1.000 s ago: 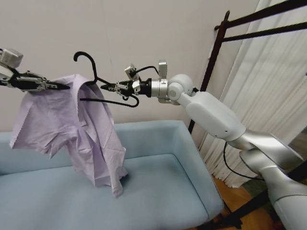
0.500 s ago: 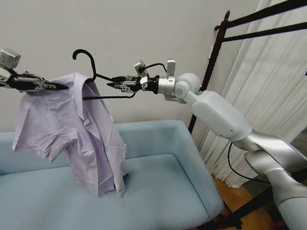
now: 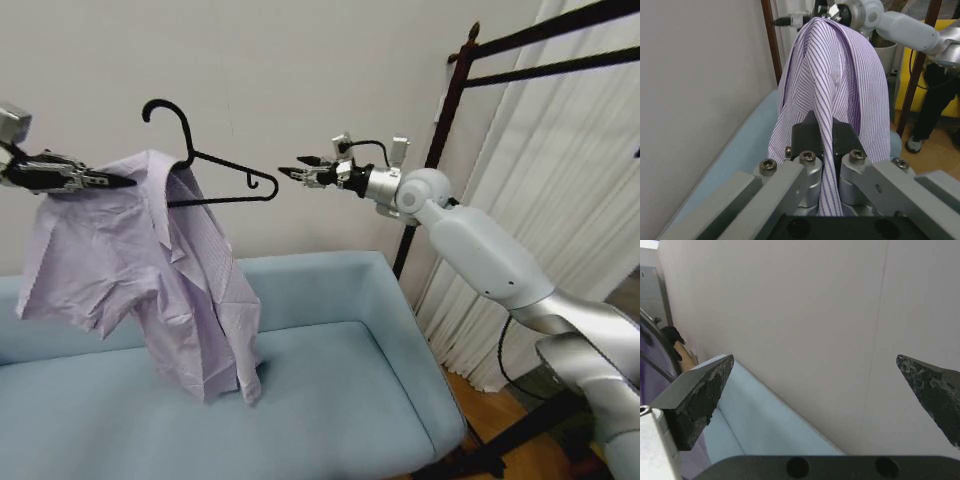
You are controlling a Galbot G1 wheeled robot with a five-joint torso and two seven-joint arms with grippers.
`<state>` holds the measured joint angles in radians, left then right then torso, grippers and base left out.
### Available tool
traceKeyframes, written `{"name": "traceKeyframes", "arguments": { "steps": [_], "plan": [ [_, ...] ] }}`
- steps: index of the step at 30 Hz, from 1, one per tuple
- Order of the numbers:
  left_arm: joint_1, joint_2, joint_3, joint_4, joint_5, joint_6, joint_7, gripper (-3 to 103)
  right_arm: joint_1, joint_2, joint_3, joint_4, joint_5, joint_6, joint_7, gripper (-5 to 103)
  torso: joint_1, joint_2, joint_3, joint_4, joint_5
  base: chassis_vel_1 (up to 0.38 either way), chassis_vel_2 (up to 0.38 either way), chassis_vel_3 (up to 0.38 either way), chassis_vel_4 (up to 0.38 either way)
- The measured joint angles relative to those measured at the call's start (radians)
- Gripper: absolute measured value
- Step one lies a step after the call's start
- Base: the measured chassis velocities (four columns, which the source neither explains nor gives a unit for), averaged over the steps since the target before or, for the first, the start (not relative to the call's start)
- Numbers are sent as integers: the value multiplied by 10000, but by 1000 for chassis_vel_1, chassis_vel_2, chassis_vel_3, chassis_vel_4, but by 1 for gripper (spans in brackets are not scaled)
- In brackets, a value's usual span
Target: Pick up the clothes from the sofa and hang them on the clothes hanger.
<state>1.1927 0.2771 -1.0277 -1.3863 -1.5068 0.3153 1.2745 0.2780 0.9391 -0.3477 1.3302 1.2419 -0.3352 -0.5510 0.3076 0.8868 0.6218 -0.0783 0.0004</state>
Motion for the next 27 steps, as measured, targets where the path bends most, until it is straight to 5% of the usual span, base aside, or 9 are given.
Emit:
{"name": "traceKeyframes", "arguments": {
  "steps": [7,27],
  "plan": [
    [-116,-68,15,11,-253,-171,328,2,-837,281,-202,122,-895,-151,-735,100,1,0,0,7,-2,0,0,0,0],
    [-235,-1146,415,-492,-980,-316,1049,2,-1418,1324,-867,3421,826,-400,1613,100,-1,0,-1,4,-6,0,0,0,0]
  ]
}}
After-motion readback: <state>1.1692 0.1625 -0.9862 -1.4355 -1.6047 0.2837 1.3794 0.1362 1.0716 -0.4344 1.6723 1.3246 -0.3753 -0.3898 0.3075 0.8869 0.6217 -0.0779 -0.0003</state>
